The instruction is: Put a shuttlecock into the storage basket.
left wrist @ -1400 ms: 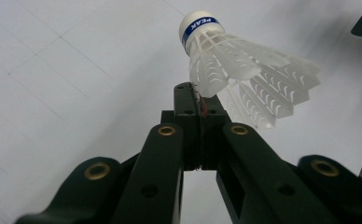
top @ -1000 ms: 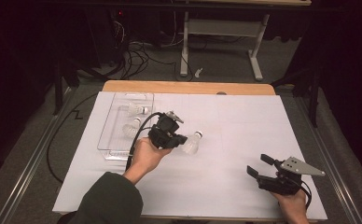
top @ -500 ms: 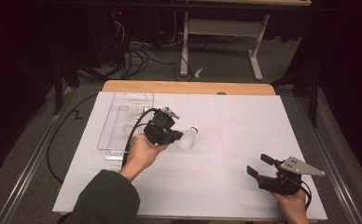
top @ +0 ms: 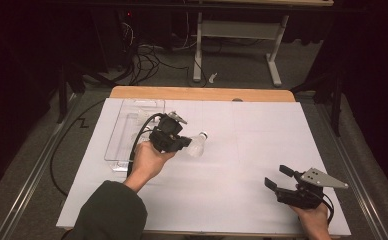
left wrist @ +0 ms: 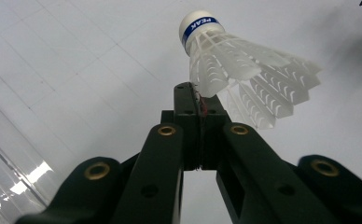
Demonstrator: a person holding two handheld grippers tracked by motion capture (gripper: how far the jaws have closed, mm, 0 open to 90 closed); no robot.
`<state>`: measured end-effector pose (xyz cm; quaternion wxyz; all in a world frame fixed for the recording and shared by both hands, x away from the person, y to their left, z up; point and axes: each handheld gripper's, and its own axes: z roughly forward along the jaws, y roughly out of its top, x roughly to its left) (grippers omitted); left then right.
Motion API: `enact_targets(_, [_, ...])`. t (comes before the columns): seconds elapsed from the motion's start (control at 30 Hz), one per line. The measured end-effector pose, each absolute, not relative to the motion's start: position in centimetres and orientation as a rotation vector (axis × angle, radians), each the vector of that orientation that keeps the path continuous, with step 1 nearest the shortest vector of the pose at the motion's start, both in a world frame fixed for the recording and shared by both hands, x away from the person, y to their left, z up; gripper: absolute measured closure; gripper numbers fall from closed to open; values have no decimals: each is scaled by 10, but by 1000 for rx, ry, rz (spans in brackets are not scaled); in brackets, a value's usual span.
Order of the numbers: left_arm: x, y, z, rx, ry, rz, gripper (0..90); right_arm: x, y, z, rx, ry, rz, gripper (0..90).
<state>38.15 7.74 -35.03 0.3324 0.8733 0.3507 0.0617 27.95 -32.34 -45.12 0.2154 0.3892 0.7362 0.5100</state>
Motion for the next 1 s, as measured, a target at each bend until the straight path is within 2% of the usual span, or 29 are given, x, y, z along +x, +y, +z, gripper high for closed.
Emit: enact_targets(1.0, [384, 99, -341, 2249, 967, 203, 894, 280, -323, -451, 1078, 2043, 1413, 240])
